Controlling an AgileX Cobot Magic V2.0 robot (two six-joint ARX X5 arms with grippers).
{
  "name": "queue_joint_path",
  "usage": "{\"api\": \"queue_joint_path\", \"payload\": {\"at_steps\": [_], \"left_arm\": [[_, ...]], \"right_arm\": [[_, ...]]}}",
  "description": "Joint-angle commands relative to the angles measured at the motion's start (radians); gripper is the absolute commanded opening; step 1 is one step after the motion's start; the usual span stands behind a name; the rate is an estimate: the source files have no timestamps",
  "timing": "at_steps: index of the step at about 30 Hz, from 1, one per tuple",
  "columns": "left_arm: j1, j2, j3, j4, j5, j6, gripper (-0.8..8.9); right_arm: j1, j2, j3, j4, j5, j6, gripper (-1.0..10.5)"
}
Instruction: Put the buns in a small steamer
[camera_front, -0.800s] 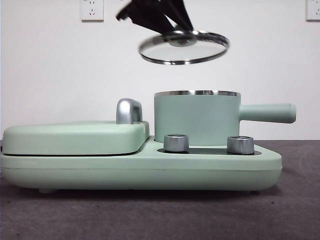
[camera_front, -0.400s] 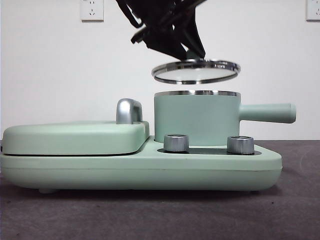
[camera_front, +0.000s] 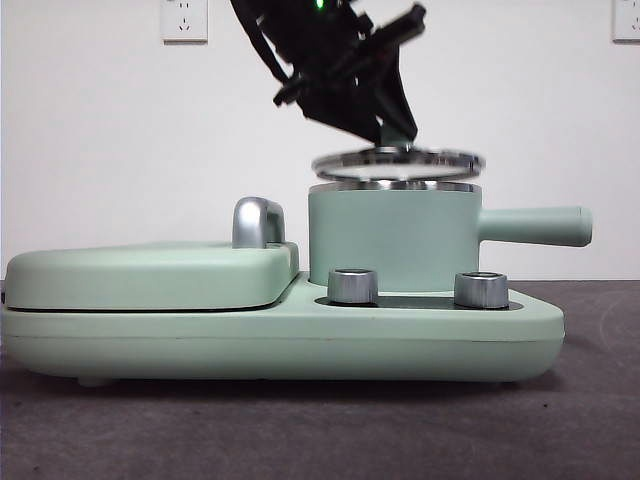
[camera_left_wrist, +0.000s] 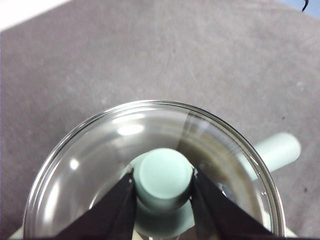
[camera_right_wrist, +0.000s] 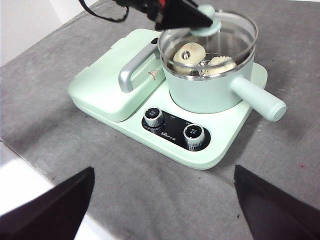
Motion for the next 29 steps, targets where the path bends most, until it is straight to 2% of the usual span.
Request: {"api": "queue_joint_path", "payload": {"at_steps": [1, 11, 15, 29], "left_arm": [[-0.01, 0.02, 0.026, 0.027, 0.002, 0.008, 0.07], [-0.009, 0.055, 0.026, -0.002, 0.0, 0.007, 0.07], [-0.009, 0.055, 0.026, -0.008, -0.053, 0.015, 0.07], [-0.018, 0.055, 0.026, -0.08, -0.052, -0.018, 0.07]], "right_arm": [[0.008, 0.002, 0.01, 0.013, 0.0, 0.008, 4.4], [0.008, 0.002, 0.01, 0.013, 0.0, 0.011, 4.4], [0.008, 0.002, 0.01, 0.013, 0.0, 0.011, 4.4], [0.008, 0.002, 0.01, 0.014, 0.0, 0.016, 4.4]]}}
